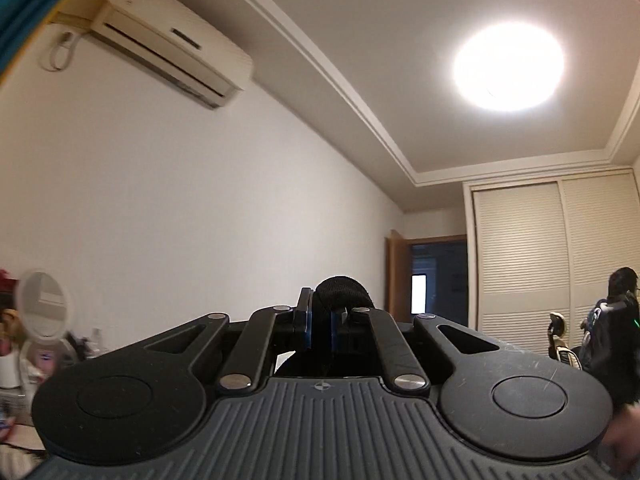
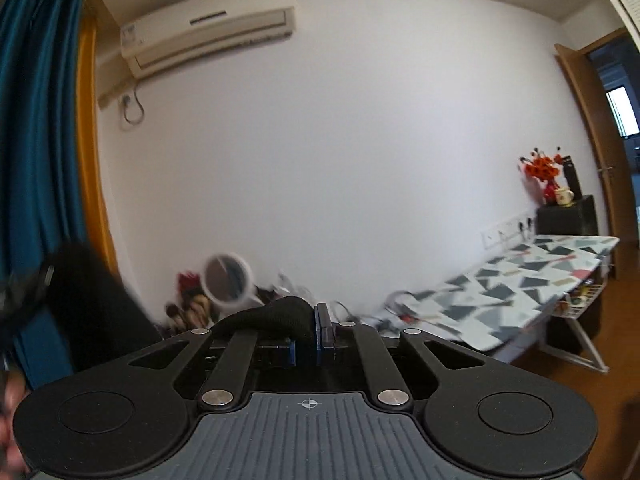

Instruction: Fold clothes

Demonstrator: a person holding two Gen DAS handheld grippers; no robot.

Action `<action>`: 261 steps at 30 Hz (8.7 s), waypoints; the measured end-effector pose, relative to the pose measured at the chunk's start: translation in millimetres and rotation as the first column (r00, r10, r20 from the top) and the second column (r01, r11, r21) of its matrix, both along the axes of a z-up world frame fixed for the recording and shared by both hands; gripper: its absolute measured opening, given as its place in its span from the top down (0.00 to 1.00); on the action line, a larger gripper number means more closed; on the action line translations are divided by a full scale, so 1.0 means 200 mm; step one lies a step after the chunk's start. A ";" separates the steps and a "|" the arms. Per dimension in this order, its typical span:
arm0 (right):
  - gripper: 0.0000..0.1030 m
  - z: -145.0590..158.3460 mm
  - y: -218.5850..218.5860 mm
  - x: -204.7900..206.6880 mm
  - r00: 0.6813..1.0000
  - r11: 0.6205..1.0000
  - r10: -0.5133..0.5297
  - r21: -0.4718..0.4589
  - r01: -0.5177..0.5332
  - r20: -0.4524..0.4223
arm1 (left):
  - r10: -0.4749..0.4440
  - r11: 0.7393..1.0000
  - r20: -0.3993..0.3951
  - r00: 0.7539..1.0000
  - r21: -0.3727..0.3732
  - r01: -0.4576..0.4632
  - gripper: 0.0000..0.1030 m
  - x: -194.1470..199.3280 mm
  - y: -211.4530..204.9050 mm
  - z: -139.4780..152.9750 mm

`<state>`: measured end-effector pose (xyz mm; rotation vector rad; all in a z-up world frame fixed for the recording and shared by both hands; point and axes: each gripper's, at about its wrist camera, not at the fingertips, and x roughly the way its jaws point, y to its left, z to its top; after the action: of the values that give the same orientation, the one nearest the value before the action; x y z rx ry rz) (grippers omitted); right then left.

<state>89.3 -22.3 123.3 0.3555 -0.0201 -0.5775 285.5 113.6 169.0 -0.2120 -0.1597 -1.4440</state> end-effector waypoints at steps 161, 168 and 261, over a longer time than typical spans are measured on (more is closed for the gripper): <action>0.47 -0.66 -6.43 1.02 0.970 0.931 0.074 0.364 0.016 -0.232 | 0.852 0.397 -0.118 0.510 0.781 -0.482 0.29 0.83 -5.40 -1.16; 0.47 -0.85 -6.91 1.23 0.954 0.908 0.122 0.418 0.005 -0.274 | 0.531 0.441 0.177 0.828 0.777 -0.449 0.10 0.67 -5.94 -1.19; 0.52 -1.59 -7.33 1.92 0.726 0.981 0.102 0.188 0.039 -0.680 | 0.694 0.279 -0.028 0.719 0.932 -0.233 0.18 1.40 -6.18 -1.77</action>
<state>473.6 -1489.0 -195.3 0.3064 0.7742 -0.6523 565.2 -1122.4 -184.0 0.3950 0.8932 -0.6324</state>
